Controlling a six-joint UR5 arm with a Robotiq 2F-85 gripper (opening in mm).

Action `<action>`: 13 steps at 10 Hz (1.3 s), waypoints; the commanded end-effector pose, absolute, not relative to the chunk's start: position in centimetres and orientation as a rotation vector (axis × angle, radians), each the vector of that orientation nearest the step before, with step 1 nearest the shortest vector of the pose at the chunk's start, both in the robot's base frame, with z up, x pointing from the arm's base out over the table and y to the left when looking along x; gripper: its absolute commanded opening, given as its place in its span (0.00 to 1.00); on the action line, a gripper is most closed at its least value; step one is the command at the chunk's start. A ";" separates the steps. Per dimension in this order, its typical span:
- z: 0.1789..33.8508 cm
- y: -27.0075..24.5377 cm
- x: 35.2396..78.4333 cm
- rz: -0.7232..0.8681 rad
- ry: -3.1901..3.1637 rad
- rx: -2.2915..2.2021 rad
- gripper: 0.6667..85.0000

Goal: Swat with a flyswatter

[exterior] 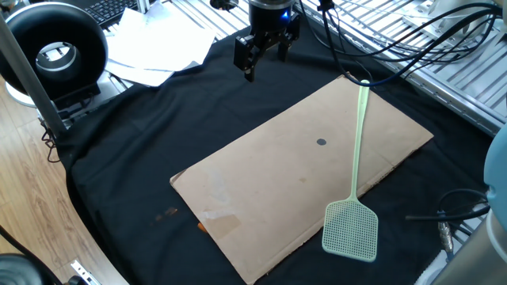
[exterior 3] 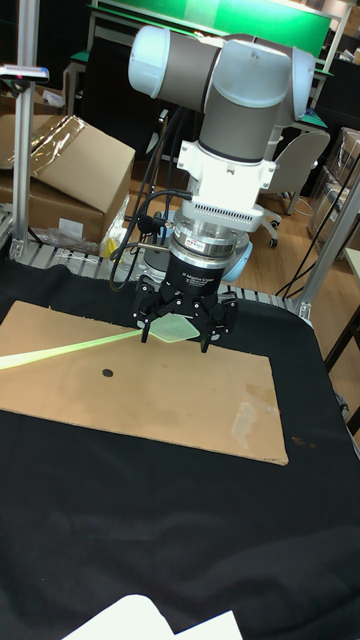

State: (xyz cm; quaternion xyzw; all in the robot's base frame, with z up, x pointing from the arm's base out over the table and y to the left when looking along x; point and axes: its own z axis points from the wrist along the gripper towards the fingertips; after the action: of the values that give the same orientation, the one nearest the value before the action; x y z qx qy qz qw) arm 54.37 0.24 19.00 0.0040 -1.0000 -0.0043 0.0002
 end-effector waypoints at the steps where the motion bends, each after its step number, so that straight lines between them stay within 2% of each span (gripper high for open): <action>1: 19.0 -0.2 53.4 0.041 -3.101 -0.114 0.02; 8: 18.9 0.4 53.3 0.085 -3.089 -0.158 0.02; 13: 17.3 1.7 54.6 0.074 -3.157 -0.175 0.02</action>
State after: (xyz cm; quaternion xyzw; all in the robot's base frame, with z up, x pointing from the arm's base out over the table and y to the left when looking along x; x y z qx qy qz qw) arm 53.97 0.91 18.07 -0.0544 -0.9980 0.0303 0.0077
